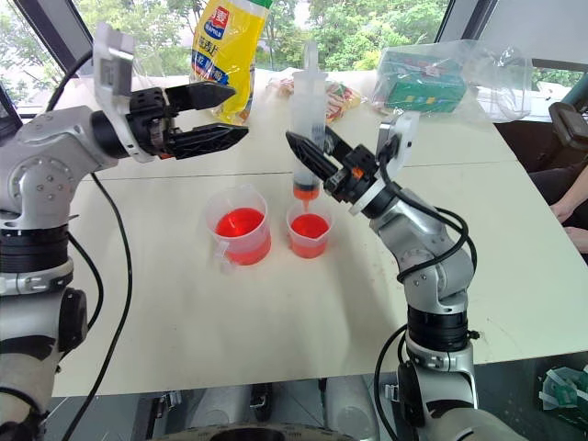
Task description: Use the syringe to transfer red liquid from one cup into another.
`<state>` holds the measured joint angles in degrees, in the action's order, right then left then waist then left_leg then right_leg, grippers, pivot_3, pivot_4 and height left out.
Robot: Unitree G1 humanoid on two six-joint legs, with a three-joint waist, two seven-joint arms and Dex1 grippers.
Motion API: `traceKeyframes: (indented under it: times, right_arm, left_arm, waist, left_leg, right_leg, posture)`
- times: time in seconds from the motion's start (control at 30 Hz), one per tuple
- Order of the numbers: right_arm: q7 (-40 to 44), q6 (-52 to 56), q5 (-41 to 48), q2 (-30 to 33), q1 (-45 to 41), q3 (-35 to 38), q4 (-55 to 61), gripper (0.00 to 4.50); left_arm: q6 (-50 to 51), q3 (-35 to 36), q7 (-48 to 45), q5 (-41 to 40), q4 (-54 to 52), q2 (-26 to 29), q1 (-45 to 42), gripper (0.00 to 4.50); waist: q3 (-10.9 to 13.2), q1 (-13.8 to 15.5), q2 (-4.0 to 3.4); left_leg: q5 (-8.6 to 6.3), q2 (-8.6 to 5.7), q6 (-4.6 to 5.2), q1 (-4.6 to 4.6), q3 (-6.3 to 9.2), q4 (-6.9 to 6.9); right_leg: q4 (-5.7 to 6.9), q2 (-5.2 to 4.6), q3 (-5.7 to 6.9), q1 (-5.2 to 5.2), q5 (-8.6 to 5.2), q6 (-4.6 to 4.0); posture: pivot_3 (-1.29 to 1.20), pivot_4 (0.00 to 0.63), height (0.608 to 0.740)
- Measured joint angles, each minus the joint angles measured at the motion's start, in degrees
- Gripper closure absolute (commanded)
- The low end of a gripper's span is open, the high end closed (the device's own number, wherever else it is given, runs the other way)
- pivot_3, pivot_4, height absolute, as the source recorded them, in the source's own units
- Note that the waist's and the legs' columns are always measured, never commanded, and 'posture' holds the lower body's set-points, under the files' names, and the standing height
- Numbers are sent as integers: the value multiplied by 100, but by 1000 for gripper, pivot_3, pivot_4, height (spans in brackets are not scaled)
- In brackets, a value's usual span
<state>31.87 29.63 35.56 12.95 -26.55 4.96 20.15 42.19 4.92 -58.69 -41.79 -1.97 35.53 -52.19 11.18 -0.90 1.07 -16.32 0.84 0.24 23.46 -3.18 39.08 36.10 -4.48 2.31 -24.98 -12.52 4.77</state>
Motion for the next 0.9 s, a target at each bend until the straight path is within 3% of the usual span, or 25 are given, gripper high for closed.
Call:
traceKeyframes:
  times: [0.43, 0.9]
  right_arm:
    - [62, -417, -340, 113, 246, -258, -24, 3166]
    - [31, -427, -373, 171, 332, -284, -43, 3166]
  left_arm:
    - [11, -209, -193, -115, 75, -609, -411, 55]
    - [107, -548, -358, -89, 153, -890, -494, 55]
  waist:
    - [0, 19, 1]
    - [0, 19, 1]
  left_leg:
    - [0, -1, 0, 0, 2, 3]
    - [0, -1, 0, 0, 2, 3]
  right_leg:
    - [-1, 0, 0, 3, 0, 0]
    - [0, 0, 0, 3, 0, 1]
  posture:
    - [0, 150, 740]
    - [0, 150, 740]
